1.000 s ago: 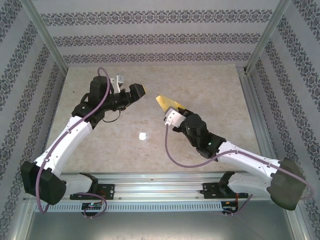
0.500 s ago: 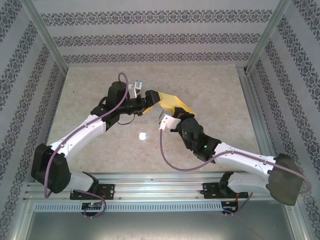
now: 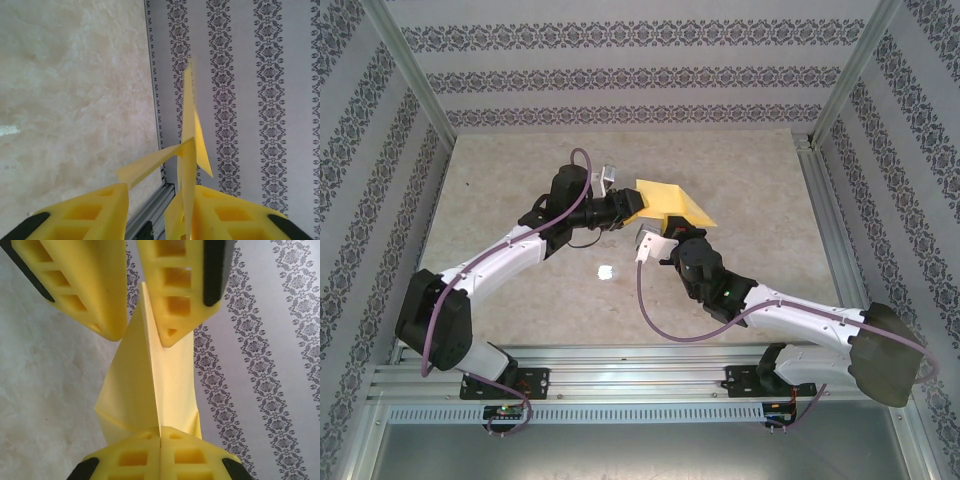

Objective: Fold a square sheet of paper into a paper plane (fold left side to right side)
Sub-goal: Turn over the paper at the center of the table.

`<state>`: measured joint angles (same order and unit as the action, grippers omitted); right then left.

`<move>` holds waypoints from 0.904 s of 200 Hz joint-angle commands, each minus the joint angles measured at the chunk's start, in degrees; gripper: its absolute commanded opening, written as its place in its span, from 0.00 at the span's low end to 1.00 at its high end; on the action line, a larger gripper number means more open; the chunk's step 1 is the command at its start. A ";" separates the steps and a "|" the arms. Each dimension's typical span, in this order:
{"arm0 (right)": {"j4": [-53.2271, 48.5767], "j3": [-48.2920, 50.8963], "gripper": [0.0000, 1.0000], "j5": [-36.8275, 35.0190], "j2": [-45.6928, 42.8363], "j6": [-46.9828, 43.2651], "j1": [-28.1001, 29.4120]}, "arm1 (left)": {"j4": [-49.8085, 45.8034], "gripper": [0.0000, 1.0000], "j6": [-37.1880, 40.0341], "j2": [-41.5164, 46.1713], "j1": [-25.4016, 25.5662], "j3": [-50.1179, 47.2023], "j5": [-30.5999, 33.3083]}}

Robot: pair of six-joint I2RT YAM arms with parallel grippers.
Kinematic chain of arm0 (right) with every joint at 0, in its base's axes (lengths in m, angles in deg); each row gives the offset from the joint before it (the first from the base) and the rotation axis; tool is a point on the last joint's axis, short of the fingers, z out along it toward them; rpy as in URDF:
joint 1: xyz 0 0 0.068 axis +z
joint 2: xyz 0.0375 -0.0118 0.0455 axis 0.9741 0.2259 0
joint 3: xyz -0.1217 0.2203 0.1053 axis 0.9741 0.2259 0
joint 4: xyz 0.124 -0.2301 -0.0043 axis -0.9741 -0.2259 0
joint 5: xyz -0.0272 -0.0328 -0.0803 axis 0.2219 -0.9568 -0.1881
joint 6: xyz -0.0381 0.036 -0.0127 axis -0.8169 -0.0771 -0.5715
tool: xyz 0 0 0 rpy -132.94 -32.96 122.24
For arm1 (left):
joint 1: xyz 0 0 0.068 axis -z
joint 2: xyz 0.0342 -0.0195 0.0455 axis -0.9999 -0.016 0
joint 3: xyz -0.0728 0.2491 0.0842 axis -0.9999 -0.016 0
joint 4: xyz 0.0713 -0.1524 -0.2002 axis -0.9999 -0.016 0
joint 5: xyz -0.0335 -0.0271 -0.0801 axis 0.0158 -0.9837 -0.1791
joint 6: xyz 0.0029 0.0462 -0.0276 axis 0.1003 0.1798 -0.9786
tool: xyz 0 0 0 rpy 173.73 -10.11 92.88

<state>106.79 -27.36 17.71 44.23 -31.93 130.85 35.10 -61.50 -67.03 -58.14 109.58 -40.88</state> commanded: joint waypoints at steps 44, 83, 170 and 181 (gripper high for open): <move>-1.78 -0.51 0.02 -0.85 0.40 1.68 0.41 | 0.72 0.09 1.63 -0.64 0.70 2.00 -0.14; -4.75 -0.99 0.16 0.50 0.14 3.68 0.23 | -0.37 0.00 4.65 -0.27 0.75 2.28 1.04; -34.11 -12.10 0.84 49.29 -20.36 52.69 -22.92 | -22.47 0.00 35.61 -1.38 -1.74 12.74 5.00; -34.40 -12.94 0.88 57.32 -19.48 60.01 -30.97 | -26.13 0.00 41.10 -2.23 -2.25 14.13 1.02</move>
<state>78.60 -37.44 50.21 25.26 3.33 113.52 20.87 -38.29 -67.75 -58.86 119.78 -36.49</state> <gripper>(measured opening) 0.838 0.051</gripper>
